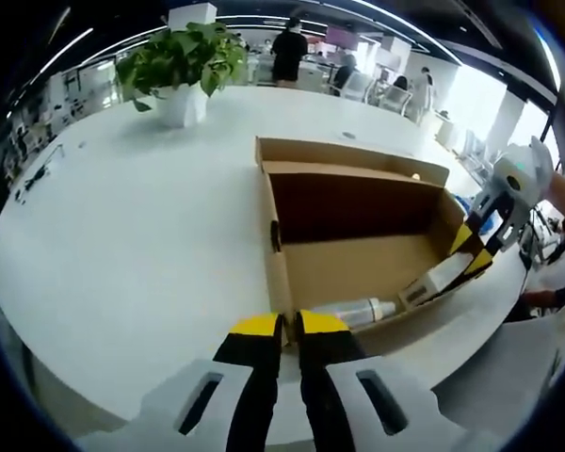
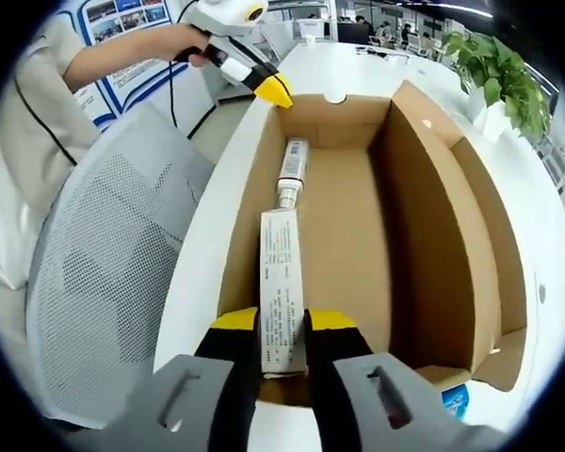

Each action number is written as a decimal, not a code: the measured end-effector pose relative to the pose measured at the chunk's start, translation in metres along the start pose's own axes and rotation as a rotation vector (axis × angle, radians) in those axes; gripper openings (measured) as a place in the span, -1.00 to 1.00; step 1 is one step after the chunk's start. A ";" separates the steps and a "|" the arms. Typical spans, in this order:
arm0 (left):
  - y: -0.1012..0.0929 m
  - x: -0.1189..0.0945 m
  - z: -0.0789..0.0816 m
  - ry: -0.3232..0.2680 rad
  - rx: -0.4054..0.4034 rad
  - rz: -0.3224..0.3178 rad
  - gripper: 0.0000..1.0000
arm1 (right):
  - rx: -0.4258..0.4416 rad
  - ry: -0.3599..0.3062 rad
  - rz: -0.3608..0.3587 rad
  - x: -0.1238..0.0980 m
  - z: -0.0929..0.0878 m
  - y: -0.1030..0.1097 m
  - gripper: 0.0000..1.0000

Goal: Operate the shoe box by opening the lid, removing the specified soft item, and placing it in the target area until the item is outside and the box remains undamaged.

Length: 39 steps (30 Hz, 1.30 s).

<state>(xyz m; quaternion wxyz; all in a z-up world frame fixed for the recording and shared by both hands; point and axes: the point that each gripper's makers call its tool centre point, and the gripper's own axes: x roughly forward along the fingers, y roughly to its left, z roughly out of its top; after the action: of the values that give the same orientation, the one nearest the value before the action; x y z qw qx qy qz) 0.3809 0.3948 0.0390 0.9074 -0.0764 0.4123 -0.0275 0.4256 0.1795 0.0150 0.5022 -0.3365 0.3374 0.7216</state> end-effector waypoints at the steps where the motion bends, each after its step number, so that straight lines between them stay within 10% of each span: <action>1: 0.000 0.000 0.000 0.000 0.000 0.000 -0.93 | -0.003 -0.002 -0.006 -0.001 0.000 -0.001 -0.70; 39: 0.000 0.001 0.000 0.016 -0.003 0.001 -0.93 | -0.017 -0.111 -0.161 -0.084 0.039 -0.021 -0.72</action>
<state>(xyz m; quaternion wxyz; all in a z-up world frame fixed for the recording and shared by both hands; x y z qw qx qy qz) 0.3815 0.3945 0.0384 0.9040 -0.0773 0.4195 -0.0273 0.4624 0.1759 0.1026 0.5734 -0.3263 0.2749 0.6994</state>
